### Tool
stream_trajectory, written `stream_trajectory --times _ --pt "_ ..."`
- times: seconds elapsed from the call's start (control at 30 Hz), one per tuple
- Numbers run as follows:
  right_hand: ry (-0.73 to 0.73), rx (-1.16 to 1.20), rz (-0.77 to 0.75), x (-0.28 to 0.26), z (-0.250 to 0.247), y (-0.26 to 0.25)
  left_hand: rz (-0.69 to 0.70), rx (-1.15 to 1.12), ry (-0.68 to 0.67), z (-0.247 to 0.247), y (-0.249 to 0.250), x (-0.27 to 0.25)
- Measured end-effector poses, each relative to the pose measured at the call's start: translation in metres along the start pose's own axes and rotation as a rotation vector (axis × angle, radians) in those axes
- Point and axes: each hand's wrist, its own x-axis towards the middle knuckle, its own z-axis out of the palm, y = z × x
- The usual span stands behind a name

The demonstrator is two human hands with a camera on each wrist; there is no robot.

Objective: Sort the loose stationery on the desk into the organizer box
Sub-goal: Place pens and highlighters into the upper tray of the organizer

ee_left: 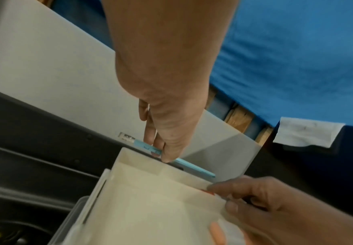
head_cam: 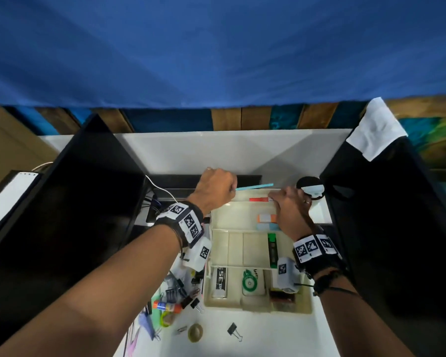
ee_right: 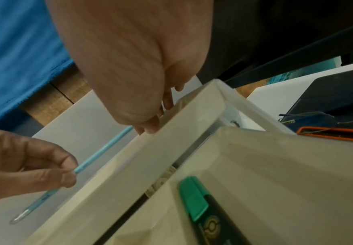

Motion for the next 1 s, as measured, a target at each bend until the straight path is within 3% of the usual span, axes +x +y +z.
stream_trajectory --times 0.17,0.73,0.87,1.0 --pt "0.089 0.091 -0.076 -0.009 -0.001 0.006 0.024 0.026 -0.03 0.019 0.0 0.01" --pt "-0.005 0.156 -0.056 -0.02 -0.007 0.007 -0.03 -0.166 0.061 0.04 0.01 0.009" --pt "0.017 0.223 -0.066 -0.031 -0.011 0.003 -0.106 -0.332 0.097 0.034 -0.006 -0.019" --pt "0.037 0.365 -0.155 -0.063 -0.018 -0.032 -0.19 -0.528 0.115 0.029 -0.036 -0.083"
